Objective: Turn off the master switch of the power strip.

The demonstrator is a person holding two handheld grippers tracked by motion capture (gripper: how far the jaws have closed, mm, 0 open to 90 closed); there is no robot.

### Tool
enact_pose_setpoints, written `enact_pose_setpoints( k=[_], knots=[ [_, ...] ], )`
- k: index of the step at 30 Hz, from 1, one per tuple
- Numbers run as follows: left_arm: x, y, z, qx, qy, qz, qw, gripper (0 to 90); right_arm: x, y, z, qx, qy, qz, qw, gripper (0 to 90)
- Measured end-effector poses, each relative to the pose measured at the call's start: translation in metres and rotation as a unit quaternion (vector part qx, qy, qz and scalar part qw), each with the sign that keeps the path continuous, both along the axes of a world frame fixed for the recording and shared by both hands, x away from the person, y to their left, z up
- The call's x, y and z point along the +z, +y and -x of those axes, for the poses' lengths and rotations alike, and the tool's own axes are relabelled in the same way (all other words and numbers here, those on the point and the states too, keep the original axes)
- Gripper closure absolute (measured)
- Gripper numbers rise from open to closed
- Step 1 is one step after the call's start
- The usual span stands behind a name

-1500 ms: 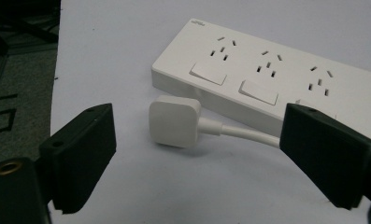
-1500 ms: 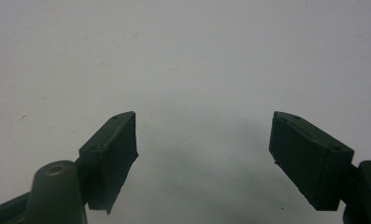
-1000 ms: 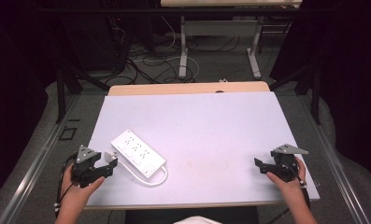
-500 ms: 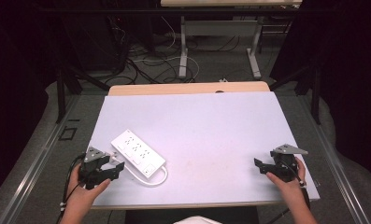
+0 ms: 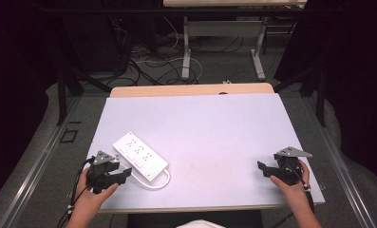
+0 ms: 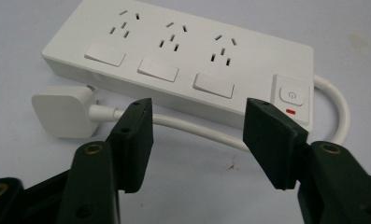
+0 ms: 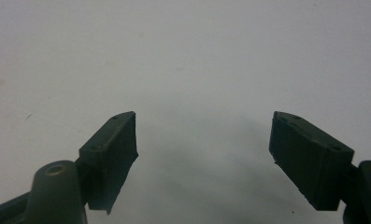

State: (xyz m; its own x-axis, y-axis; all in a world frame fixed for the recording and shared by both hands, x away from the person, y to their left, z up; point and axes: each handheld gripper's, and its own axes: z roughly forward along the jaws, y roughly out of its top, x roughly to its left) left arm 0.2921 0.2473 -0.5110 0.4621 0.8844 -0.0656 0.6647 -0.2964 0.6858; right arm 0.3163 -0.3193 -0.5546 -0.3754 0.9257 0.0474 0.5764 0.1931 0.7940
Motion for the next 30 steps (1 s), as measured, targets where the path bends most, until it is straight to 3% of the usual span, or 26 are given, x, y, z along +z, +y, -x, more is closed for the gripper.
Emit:
enact_pose_setpoints(
  k=[10,30],
  knots=[
    [0.0012,-0.0055,0.0025,-0.007,0.002,-0.003,1.0000,61.8,-0.0003,0.0004,0.0000,0.001,0.000,-0.003,1.0000,22.8],
    [0.0048,-0.0050,0.0059,0.002,0.008,-0.003,1.0000,87.7,-0.0007,0.0005,-0.0003,0.001,-0.002,-0.001,1.0000,22.6]
  ],
)
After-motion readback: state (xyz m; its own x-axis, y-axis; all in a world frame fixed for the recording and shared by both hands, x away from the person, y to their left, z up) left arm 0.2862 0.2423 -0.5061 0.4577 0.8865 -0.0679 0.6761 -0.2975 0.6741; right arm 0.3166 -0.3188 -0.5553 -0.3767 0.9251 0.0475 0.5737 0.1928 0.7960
